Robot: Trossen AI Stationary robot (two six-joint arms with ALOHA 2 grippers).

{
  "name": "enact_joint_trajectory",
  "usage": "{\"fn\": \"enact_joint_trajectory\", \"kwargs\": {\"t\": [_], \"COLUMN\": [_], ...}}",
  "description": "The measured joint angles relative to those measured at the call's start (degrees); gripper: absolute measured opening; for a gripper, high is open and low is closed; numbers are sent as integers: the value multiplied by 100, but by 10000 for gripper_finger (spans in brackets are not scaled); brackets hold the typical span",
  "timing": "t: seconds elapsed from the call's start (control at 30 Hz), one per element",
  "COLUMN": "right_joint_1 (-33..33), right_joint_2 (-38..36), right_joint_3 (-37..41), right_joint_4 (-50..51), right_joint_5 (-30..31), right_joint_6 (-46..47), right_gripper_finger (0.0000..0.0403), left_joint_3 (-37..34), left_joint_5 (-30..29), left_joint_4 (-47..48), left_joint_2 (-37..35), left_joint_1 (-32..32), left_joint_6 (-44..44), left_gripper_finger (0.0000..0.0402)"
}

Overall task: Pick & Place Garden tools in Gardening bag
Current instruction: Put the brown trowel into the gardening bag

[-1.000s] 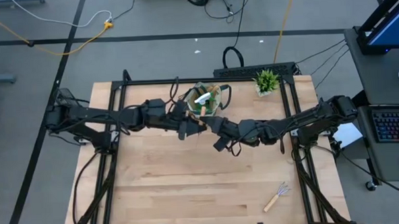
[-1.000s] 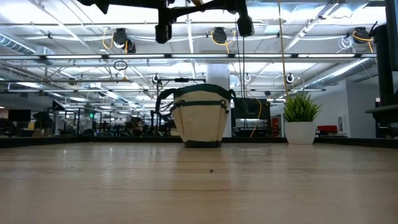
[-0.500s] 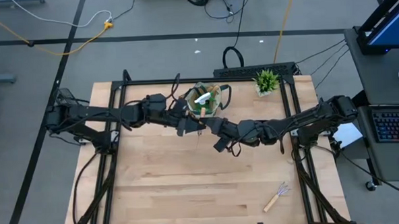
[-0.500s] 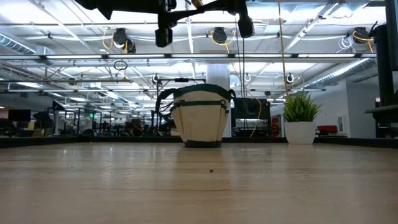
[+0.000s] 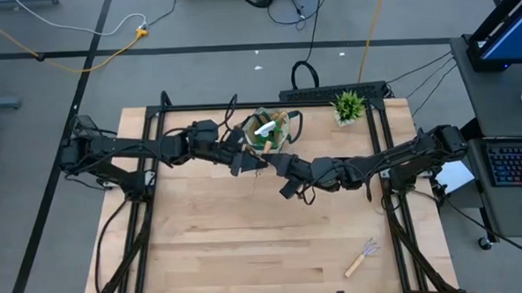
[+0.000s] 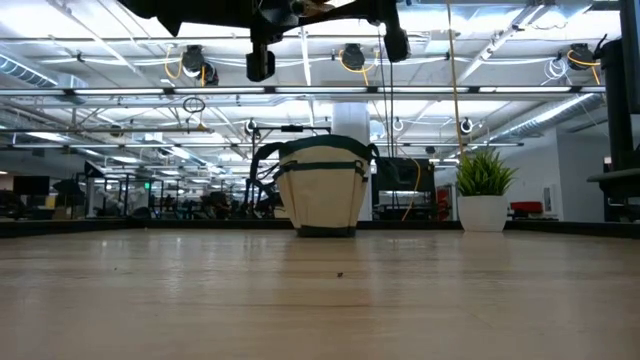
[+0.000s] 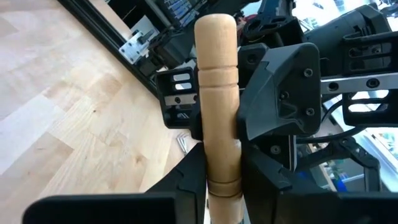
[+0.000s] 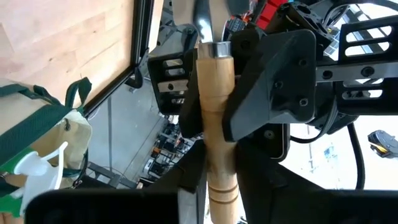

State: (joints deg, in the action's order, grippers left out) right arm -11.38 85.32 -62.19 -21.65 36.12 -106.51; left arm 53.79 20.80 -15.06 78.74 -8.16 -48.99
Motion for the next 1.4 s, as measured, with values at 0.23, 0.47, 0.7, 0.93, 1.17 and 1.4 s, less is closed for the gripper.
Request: {"fn": "enact_joint_trajectory", "kwargs": {"t": [0.23,0.47,0.7,0.93,1.17,1.4], "right_joint_1": [2,49,272,482,503,493], "right_joint_2": [0,0,0,0,-259,-749], "right_joint_3": [0,0,0,0,-2,-1], "right_joint_4": [-47,-125,-228,-1014,-1287,-1265], "right_joint_5": [-33,235,1300,2478,2712,2856], "right_joint_6": [263,723,895,1254,1648,2191], "right_gripper_finger": [103,133,131,126,96,33], "left_joint_3": [1,2,-1,-1,-1,-3], "left_joint_5": [18,116,129,-45,-41,21], "left_joint_4": [59,188,215,368,334,300], "left_joint_2": [0,0,0,2,2,-95], "left_joint_1": [-7,77,177,145,-108,-284], "left_joint_6": [200,196,286,709,1027,1232], "left_gripper_finger": [74,74,74,73,73,73]}}
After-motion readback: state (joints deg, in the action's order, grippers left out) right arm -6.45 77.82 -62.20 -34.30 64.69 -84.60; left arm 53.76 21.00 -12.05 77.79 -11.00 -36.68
